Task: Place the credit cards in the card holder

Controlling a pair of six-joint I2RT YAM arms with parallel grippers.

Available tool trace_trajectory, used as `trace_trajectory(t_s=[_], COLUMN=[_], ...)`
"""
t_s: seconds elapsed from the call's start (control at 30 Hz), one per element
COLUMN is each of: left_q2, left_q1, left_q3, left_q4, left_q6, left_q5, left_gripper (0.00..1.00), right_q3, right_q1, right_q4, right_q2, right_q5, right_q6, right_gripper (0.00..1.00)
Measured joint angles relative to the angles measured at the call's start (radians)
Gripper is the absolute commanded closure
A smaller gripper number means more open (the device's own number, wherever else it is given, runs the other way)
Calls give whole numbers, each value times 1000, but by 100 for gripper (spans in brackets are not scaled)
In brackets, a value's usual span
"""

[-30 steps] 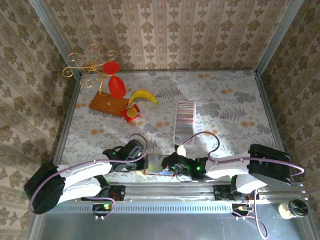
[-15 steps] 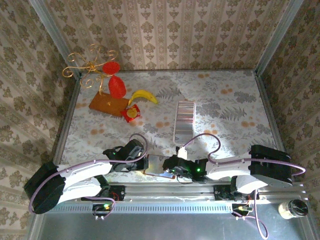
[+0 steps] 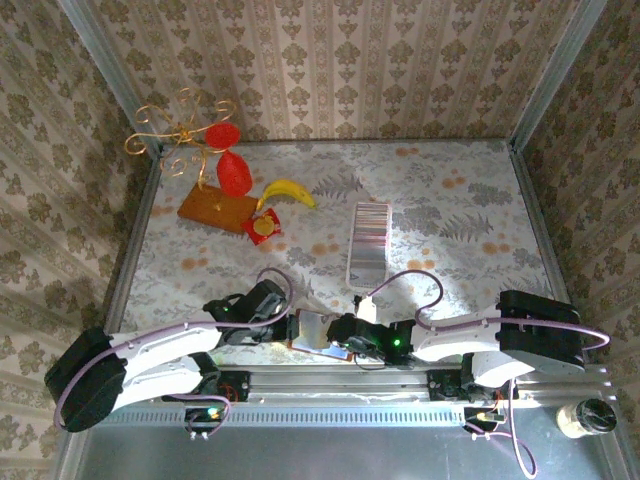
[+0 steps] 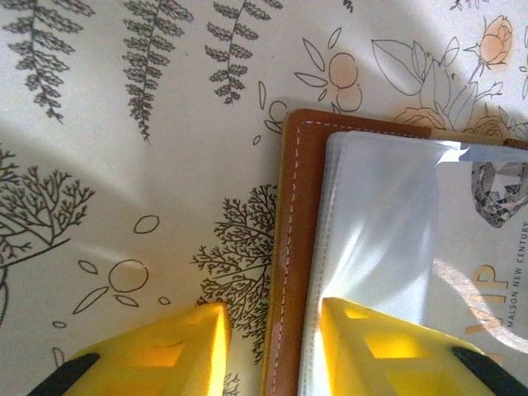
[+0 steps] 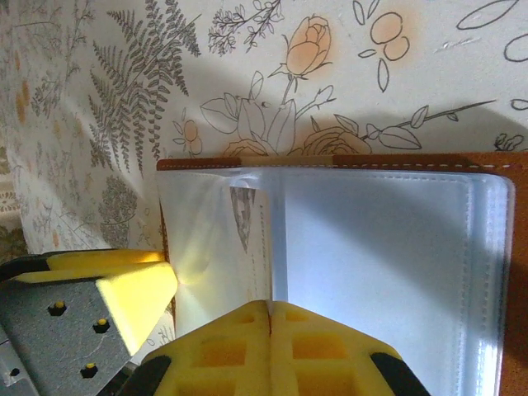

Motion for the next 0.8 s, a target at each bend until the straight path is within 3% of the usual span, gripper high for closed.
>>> trace_trajectory(t_s=[0.37,0.63,0.8], left_q2=[-95,-12,53], left_q1=[0,0,0], left_q3=[-16,20,58], left_q4=[-66,-76,-110], left_q6=[-8,19,39], left_q5=[-13,-6,-13], left_gripper=[39,42,54], right_q3=[-22,-51,-54], right_q1=[6,10,10], right_q4=[7,81,162], right_q2=[1,24,61], right_q5=[15,23,23], right_q6=[32,32,30], right_gripper=[100,100,100])
